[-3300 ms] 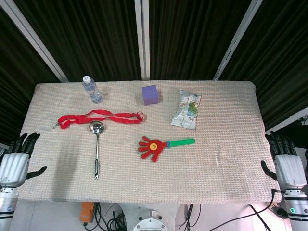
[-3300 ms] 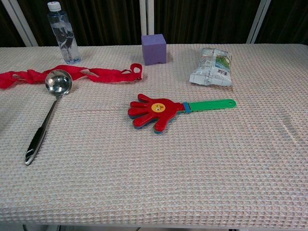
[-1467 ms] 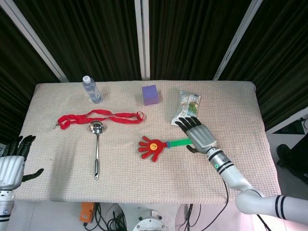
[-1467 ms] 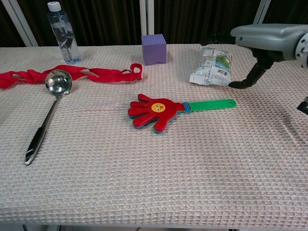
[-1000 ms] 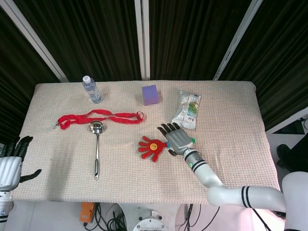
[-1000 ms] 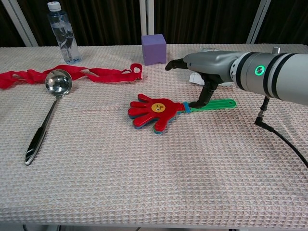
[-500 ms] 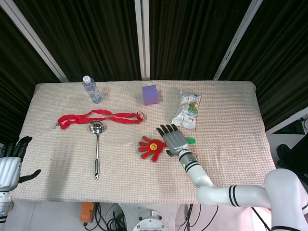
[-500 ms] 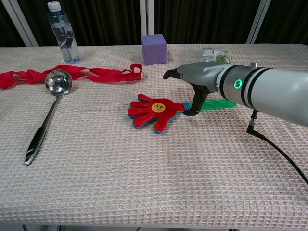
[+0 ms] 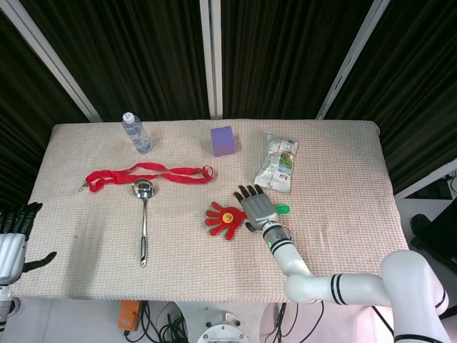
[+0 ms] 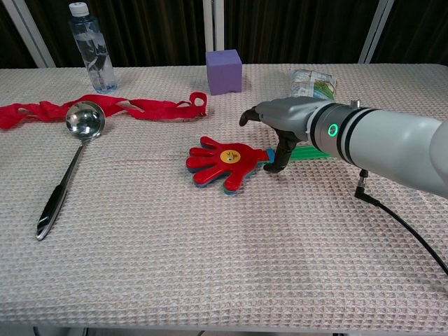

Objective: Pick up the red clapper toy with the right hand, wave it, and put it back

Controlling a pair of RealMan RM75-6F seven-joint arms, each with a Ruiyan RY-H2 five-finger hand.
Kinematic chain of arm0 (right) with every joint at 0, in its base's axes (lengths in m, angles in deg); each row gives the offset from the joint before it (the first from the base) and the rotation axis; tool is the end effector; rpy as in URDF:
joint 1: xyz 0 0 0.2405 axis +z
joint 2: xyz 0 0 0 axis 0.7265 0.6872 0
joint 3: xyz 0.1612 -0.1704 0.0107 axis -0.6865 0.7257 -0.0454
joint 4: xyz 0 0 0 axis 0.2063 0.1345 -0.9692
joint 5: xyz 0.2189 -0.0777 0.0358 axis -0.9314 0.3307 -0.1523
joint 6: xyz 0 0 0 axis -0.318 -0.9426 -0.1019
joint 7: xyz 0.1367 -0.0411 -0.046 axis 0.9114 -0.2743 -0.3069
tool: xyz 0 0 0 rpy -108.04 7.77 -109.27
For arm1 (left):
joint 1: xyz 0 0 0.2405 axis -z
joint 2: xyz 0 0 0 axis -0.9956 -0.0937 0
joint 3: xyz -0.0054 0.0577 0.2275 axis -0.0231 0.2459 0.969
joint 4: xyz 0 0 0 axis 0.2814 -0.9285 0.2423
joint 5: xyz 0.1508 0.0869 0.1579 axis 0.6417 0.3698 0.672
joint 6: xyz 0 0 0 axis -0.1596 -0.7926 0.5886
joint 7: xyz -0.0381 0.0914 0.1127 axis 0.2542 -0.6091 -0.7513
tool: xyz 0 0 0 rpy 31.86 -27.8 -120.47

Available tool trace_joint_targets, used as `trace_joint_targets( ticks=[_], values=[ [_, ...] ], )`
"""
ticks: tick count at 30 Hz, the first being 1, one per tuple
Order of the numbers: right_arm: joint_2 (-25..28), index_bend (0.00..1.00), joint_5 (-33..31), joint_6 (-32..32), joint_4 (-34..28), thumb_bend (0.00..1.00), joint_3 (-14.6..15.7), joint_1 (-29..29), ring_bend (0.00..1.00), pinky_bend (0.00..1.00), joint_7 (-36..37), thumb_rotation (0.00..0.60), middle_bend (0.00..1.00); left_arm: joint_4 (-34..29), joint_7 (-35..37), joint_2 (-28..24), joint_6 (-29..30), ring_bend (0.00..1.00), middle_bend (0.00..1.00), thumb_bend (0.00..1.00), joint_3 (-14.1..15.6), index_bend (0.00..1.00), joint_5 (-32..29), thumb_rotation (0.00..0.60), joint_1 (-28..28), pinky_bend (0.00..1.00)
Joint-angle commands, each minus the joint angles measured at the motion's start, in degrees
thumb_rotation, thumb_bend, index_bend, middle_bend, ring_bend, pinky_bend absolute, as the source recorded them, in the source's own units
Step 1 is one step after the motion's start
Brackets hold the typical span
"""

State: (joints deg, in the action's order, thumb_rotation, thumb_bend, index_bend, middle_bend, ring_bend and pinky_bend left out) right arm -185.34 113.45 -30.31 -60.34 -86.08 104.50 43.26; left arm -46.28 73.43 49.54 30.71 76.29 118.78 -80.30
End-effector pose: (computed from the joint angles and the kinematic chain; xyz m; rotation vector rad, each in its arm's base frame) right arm -0.0688 -0.3252 -0.1028 1.9505 -1.0321 0.6275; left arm -0.3152 0.1843 0.1366 -1.3631 -0.8822 -0.8857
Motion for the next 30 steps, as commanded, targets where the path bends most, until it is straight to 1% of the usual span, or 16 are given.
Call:
trace_joint_targets(
  ticks=[1,8,12,22,30],
  values=[
    [-0.1,0.23,0.1,0.0,0.2,0.24,0.1,0.0,0.00,0.00,0.2,0.600,0.00,0.1,0.1,0.1,-0.1,0.00,0.07,0.09,0.0,0.07,0.0,0.600,0.0,0.04],
    [-0.2,0.27,0.1,0.3,1.0,0.24,0.5,-0.2,0.00,0.00,0.9,0.600,0.00,0.4,0.2,0.2,-0.1,0.00,0.07,0.09,0.0,0.07,-0.1,0.600,0.0,0.04],
    [-0.2,0.29,0.3,0.5,1.2,0.26,0.6,-0.4,0.00,0.00,1.4,0.600,0.00,0.5,0.4,0.3,-0.1,0.00,0.07,0.09,-0.1,0.07,-0.2,0.600,-0.1,0.04],
    [-0.7,0.37,2.2,-0.3,1.4,0.27,0.5,-0.9,0.00,0.00,2.9,0.600,0.00,0.7,0.6,0.3,-0.1,0.00,0.07,0.09,-0.1,0.07,-0.3,0.600,-0.2,0.04],
    [-1.4,0.38,2.4,-0.5,1.9,0.28,0.7,-1.0,0.00,0.00,2.7,0.600,0.00,1.1,0.9,0.4,-0.2,0.00,0.07,0.09,-0.1,0.07,-0.4,0.600,-0.3,0.04]
  ],
)
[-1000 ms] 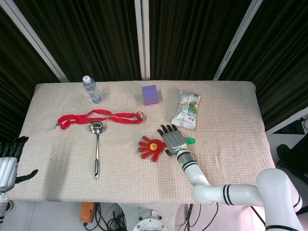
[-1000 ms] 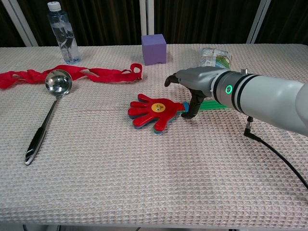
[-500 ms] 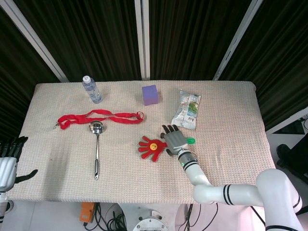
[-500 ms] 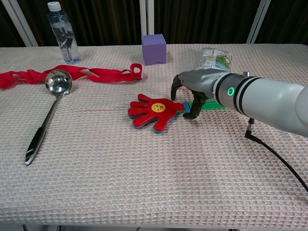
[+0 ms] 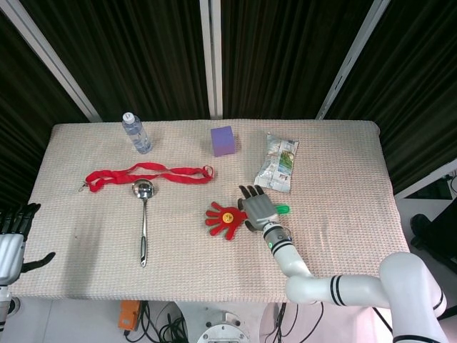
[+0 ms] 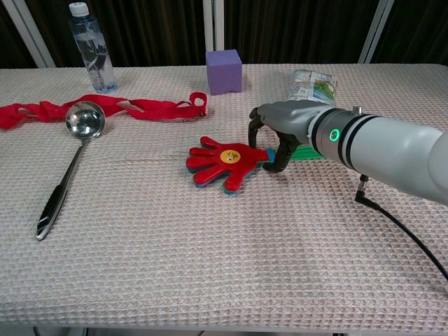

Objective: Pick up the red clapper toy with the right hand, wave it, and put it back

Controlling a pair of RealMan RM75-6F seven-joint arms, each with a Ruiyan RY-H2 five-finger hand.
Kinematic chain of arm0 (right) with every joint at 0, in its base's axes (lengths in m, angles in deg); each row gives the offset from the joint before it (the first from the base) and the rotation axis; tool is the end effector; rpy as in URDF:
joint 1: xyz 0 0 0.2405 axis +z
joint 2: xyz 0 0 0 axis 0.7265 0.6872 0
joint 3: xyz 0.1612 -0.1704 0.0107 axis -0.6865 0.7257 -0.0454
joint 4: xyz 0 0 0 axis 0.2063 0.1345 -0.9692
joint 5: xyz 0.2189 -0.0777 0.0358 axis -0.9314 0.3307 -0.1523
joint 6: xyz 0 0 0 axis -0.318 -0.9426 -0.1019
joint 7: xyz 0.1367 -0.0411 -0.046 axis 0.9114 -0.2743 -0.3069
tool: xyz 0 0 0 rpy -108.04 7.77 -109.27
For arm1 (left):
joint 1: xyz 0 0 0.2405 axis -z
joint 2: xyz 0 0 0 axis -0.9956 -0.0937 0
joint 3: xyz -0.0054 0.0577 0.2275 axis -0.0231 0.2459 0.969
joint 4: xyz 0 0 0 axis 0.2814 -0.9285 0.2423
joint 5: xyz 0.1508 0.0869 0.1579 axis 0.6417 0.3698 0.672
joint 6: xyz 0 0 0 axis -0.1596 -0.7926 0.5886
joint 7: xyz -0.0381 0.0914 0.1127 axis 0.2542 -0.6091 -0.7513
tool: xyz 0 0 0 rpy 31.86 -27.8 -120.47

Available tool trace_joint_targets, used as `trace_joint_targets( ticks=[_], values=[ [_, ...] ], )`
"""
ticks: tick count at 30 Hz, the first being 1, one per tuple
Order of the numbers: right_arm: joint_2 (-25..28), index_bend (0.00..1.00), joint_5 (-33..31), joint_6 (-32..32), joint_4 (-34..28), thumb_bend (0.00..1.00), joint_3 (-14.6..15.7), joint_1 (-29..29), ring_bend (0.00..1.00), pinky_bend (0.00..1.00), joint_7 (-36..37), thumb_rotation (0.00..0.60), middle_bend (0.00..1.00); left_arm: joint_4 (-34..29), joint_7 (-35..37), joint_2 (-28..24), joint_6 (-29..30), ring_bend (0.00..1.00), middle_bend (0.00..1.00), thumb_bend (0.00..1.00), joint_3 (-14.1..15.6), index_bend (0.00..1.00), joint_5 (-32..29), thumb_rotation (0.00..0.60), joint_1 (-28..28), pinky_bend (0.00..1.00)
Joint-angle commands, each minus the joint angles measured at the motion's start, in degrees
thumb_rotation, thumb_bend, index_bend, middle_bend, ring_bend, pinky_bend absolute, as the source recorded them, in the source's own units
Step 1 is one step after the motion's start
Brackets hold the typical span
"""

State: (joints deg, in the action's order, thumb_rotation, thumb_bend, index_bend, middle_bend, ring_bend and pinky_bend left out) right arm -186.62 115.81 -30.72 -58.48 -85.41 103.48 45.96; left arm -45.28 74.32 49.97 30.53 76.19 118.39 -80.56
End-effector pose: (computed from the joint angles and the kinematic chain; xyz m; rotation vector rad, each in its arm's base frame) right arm -0.0746 -0.3248 -0.1068 1.9305 -1.0462 0.6531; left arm -0.3200 0.1835 0.1365 -1.3519 -0.8925 -0.8826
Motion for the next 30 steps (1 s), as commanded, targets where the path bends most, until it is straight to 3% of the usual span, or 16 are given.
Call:
trace_joint_targets(
  ticks=[1,5,14,21,23,25,30],
  values=[
    [-0.2,0.38,0.2,-0.1,0.1,0.28,0.0,-0.1,0.00,0.00,0.0,0.600,0.00,0.1,0.0,0.0,0.0,0.00,0.07,0.09,0.0,0.07,0.0,0.600,0.0,0.04],
    [-0.8,0.41,0.8,-0.6,0.7,0.28,0.0,-0.2,0.00,0.00,0.1,0.600,0.00,0.2,0.1,0.1,0.3,0.00,0.07,0.09,-0.1,0.07,0.1,0.600,-0.1,0.04],
    [-1.9,0.62,3.3,-1.6,1.8,0.29,-0.1,-1.3,0.00,0.00,1.4,0.600,0.02,0.5,0.5,0.2,0.5,0.00,0.07,0.09,-0.1,0.07,0.1,0.600,-0.3,0.04],
    [0.4,0.85,13.2,-1.8,0.7,0.31,-0.8,-4.6,0.04,0.01,11.1,0.600,0.27,0.6,1.0,0.1,0.7,0.00,0.07,0.09,0.0,0.07,0.1,0.600,-0.6,0.04],
    [1.8,0.89,16.6,-1.9,-0.4,0.31,-1.2,-6.3,0.11,0.07,15.7,0.600,0.35,0.6,1.1,0.1,0.7,0.00,0.07,0.09,0.0,0.07,0.1,0.600,-0.6,0.04],
    [3.3,0.92,20.2,-2.0,-1.8,0.32,-1.7,-7.9,0.20,0.22,20.8,0.600,0.42,0.6,1.3,0.1,0.7,0.00,0.07,0.09,0.0,0.07,0.1,0.600,-0.6,0.04],
    [7.1,0.94,27.6,-2.5,-5.9,0.33,-2.8,-12.1,0.30,0.46,33.9,0.600,0.48,0.4,1.4,0.2,0.8,0.00,0.07,0.09,0.1,0.07,0.1,0.600,-0.8,0.04]
  ],
)
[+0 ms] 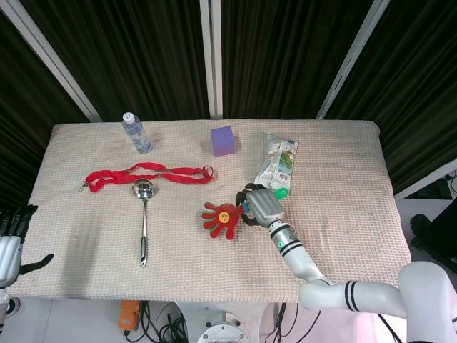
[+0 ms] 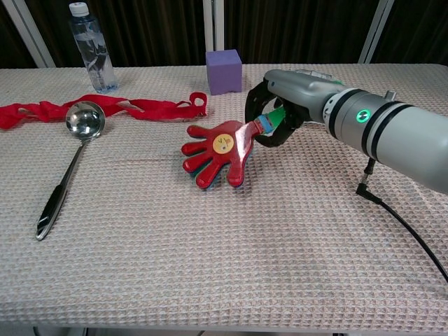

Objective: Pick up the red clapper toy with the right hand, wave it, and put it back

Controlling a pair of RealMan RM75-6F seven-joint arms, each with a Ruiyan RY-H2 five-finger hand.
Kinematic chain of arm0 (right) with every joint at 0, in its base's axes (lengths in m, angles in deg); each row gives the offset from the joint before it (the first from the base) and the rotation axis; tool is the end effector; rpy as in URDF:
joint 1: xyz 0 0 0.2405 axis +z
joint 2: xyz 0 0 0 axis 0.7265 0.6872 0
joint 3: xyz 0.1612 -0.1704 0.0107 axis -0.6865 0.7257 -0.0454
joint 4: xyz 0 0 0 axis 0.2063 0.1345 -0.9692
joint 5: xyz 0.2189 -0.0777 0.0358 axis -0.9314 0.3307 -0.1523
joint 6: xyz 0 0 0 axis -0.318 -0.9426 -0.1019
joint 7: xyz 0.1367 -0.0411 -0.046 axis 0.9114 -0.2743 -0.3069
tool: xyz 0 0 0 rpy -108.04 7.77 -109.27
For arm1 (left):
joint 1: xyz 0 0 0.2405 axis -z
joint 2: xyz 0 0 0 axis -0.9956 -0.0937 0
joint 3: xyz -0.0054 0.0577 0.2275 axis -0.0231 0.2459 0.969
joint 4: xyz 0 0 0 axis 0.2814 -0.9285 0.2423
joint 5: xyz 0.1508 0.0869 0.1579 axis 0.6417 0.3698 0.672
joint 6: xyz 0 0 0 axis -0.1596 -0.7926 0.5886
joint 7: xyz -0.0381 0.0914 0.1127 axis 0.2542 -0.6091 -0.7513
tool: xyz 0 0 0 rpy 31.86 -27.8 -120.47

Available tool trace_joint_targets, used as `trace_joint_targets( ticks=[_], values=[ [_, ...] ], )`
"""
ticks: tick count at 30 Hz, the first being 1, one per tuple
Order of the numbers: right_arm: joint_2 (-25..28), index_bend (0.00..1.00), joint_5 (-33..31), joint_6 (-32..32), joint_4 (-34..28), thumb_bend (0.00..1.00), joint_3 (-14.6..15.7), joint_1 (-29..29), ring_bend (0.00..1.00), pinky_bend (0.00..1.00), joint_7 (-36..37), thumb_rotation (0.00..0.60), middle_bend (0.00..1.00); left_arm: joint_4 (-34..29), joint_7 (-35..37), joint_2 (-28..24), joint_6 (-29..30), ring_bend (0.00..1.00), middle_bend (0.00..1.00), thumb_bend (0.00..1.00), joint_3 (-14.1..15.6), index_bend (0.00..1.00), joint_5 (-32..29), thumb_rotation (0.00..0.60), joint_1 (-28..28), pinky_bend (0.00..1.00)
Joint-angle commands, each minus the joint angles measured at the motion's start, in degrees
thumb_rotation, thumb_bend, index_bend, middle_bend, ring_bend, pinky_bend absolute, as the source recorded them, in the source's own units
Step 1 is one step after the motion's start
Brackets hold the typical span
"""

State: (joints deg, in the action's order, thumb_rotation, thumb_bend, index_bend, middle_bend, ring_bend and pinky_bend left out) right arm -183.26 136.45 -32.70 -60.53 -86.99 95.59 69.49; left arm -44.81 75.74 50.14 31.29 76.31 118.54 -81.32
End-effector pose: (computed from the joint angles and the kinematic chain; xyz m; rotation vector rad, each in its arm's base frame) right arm -0.0734 -0.3260 -0.0746 1.7997 -1.1983 1.0562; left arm -0.3227 0.1788 0.1378 -1.3340 -0.9049 -0.8956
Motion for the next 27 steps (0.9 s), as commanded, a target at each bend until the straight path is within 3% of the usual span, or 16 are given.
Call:
trace_joint_targets(
  ticks=[1,9,19,23,27],
  values=[
    [4.6,0.94,8.7,-0.8,-5.0,0.33,-1.5,-5.2,0.31,0.49,13.8,0.600,0.49,-0.1,-0.1,0.0,0.0,0.00,0.07,0.09,0.0,0.07,0.0,0.600,-0.1,0.04],
    [7.3,0.95,16.1,-5.2,-9.9,0.33,-3.4,-11.3,0.39,0.71,31.7,0.600,0.53,-0.6,-0.7,0.1,0.0,0.00,0.07,0.09,0.1,0.07,0.2,0.600,0.0,0.04],
    [8.5,0.95,12.2,-2.8,-12.3,0.34,-7.9,-15.3,0.60,0.83,48.9,0.600,0.58,-1.1,-1.0,-0.1,0.0,0.00,0.07,0.09,0.0,0.07,0.2,0.600,0.0,0.04],
    [12.3,0.95,15.4,3.9,-15.3,0.35,-10.7,-16.9,0.62,0.83,67.9,0.600,0.58,-1.0,-0.7,-0.2,-0.1,0.00,0.07,0.09,0.0,0.07,0.2,0.600,0.0,0.04],
    [16.6,0.96,21.6,11.6,-13.7,0.35,-12.0,-16.9,0.64,0.84,85.2,0.600,0.60,-0.8,-0.5,-0.1,-0.2,0.00,0.07,0.09,0.0,0.07,0.2,0.600,0.0,0.04]
  ],
)
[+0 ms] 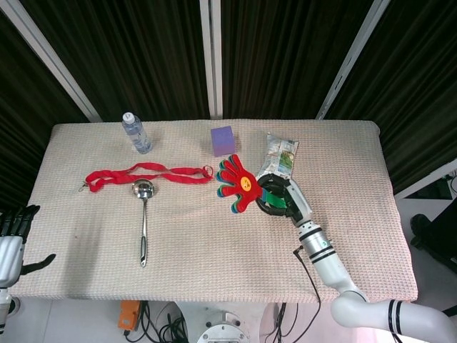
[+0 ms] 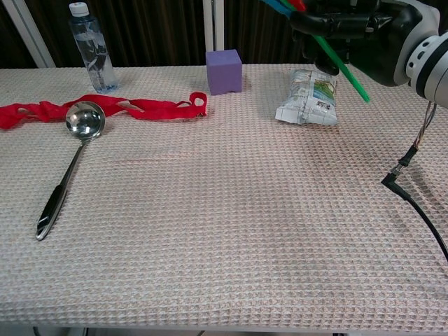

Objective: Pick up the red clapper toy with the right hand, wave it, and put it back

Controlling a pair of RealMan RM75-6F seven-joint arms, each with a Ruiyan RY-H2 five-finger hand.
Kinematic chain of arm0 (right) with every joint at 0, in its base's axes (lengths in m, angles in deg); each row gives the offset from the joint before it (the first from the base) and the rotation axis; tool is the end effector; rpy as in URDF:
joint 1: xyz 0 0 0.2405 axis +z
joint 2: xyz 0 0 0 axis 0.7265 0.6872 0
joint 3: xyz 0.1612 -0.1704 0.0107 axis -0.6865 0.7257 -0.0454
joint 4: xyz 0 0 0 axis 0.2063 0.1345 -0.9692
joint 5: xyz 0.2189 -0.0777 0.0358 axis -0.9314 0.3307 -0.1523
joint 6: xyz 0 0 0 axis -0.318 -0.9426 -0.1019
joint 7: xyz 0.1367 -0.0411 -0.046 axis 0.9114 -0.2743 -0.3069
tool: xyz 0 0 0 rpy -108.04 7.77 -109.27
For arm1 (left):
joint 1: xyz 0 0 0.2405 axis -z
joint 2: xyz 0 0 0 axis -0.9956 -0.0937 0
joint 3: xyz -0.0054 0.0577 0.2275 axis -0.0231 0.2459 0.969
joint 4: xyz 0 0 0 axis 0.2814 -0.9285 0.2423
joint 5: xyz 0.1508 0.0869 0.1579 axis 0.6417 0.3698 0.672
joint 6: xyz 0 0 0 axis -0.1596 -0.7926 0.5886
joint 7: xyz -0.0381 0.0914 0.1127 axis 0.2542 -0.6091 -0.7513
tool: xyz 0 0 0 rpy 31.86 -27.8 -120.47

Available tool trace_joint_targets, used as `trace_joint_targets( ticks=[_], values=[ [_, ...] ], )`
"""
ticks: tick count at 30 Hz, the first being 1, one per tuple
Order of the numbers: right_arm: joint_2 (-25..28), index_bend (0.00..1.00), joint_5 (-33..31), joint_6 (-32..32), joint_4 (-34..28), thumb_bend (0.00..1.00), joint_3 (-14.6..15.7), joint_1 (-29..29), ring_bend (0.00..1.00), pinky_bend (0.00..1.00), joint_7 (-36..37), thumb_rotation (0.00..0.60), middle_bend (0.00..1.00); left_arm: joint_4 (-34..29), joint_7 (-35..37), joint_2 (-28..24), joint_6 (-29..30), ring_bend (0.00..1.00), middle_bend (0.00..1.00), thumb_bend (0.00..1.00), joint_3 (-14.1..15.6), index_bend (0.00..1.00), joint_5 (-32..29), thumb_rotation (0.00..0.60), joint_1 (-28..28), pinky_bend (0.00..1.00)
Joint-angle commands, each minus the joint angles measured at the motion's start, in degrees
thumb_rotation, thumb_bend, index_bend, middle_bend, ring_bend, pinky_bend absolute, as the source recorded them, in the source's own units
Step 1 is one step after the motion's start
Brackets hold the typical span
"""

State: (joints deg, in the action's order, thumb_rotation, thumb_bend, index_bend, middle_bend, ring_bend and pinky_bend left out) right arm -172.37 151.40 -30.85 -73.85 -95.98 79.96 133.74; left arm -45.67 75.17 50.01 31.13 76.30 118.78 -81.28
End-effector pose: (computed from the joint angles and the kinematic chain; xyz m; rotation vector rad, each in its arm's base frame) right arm -0.0830 -0.3162 0.0009 1.0039 -2.1873 1.8159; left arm -0.3193 0.1789 0.1361 -1.3399 -0.9078 -0.8984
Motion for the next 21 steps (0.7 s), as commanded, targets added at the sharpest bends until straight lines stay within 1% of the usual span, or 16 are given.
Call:
trace_joint_targets(
  ticks=[1,3,4,7,8,11,14,17,20,21],
  values=[
    [6.2,0.96,8.4,10.0,0.6,0.35,-2.8,-1.1,0.64,0.84,21.7,0.600,0.60,0.1,0.0,0.1,0.0,0.00,0.07,0.09,0.0,0.07,0.0,0.600,0.0,0.04],
    [6.6,0.97,11.8,9.5,3.4,0.36,-1.5,-0.2,0.65,0.84,17.2,0.600,0.60,0.1,0.1,0.0,0.0,0.00,0.07,0.09,0.0,0.07,0.0,0.600,-0.1,0.04],
    [6.5,0.97,12.6,8.9,4.6,0.36,-0.8,0.2,0.65,0.84,12.5,0.600,0.60,0.0,0.1,0.0,0.0,0.00,0.07,0.09,0.0,0.07,0.0,0.600,-0.1,0.04],
    [5.4,0.97,10.8,6.0,7.9,0.37,0.6,1.8,0.67,0.86,-11.7,0.600,0.62,-0.1,0.0,0.0,0.0,0.00,0.07,0.09,0.0,0.07,-0.1,0.600,0.0,0.04],
    [4.6,0.97,9.3,4.5,8.4,0.37,1.2,2.4,0.68,0.86,-22.5,0.600,0.62,-0.1,0.0,-0.1,0.0,0.00,0.07,0.09,0.0,0.07,-0.1,0.600,0.0,0.04],
    [3.9,0.97,6.0,2.0,7.8,0.38,2.8,3.8,0.68,0.86,-44.4,0.600,0.62,-0.2,-0.1,-0.1,-0.2,0.00,0.07,0.09,0.0,0.07,-0.1,0.600,0.0,0.04],
    [5.3,0.98,1.2,2.2,4.8,0.38,3.9,5.4,0.68,0.87,-59.2,0.600,0.62,-0.3,0.0,-0.2,-0.4,0.00,0.07,0.09,0.0,0.07,-0.2,0.600,0.1,0.04],
    [8.5,0.98,-5.5,3.2,0.2,0.38,4.5,7.5,0.68,0.87,-71.0,0.600,0.62,-0.4,-0.1,-0.2,-0.4,0.00,0.07,0.09,0.0,0.07,-0.2,0.600,0.1,0.04],
    [10.7,0.98,-12.3,1.6,-4.4,0.38,4.3,9.4,0.68,0.87,-79.5,0.600,0.62,-0.5,-0.1,-0.3,-0.4,0.00,0.07,0.09,-0.1,0.07,-0.2,0.600,0.2,0.04],
    [11.2,0.98,-14.2,1.1,-5.7,0.38,4.1,9.8,0.68,0.87,-80.9,0.600,0.62,-0.6,-0.1,-0.3,-0.4,0.00,0.07,0.09,-0.1,0.07,-0.2,0.600,0.2,0.04]
  ],
)
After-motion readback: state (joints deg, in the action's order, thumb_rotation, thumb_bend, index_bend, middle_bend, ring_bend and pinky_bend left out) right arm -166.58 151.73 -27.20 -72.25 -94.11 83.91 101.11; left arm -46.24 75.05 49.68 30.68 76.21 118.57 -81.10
